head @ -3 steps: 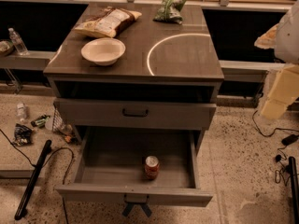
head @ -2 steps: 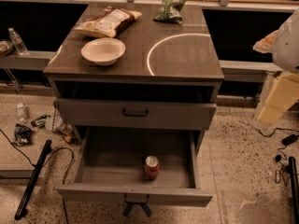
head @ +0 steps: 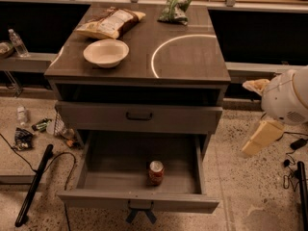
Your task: Pick coke can from middle drawer and place on counter
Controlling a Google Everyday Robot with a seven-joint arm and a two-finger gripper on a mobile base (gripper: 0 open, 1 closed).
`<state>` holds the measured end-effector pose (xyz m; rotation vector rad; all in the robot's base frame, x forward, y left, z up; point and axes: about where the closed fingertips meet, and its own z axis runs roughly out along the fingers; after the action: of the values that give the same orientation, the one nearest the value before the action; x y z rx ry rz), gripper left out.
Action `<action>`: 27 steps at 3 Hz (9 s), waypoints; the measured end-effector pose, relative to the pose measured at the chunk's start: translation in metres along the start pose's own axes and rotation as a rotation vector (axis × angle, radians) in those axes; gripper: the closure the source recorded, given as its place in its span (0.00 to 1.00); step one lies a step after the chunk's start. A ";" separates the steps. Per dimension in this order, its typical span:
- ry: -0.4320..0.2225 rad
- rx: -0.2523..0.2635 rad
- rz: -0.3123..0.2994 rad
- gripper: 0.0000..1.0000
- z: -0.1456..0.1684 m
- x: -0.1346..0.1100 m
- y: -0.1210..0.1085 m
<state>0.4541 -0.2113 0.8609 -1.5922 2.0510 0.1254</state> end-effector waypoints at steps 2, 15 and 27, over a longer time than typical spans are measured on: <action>-0.011 0.008 0.021 0.00 0.006 -0.003 0.001; -0.423 -0.053 0.332 0.00 0.467 0.013 0.048; -0.712 0.185 0.346 1.00 0.145 -0.011 -0.013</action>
Offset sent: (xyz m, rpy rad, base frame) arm 0.0087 0.0087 -0.0227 0.0653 -0.0044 -0.0533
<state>0.5191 -0.1498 0.7452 -0.8838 1.6748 0.5280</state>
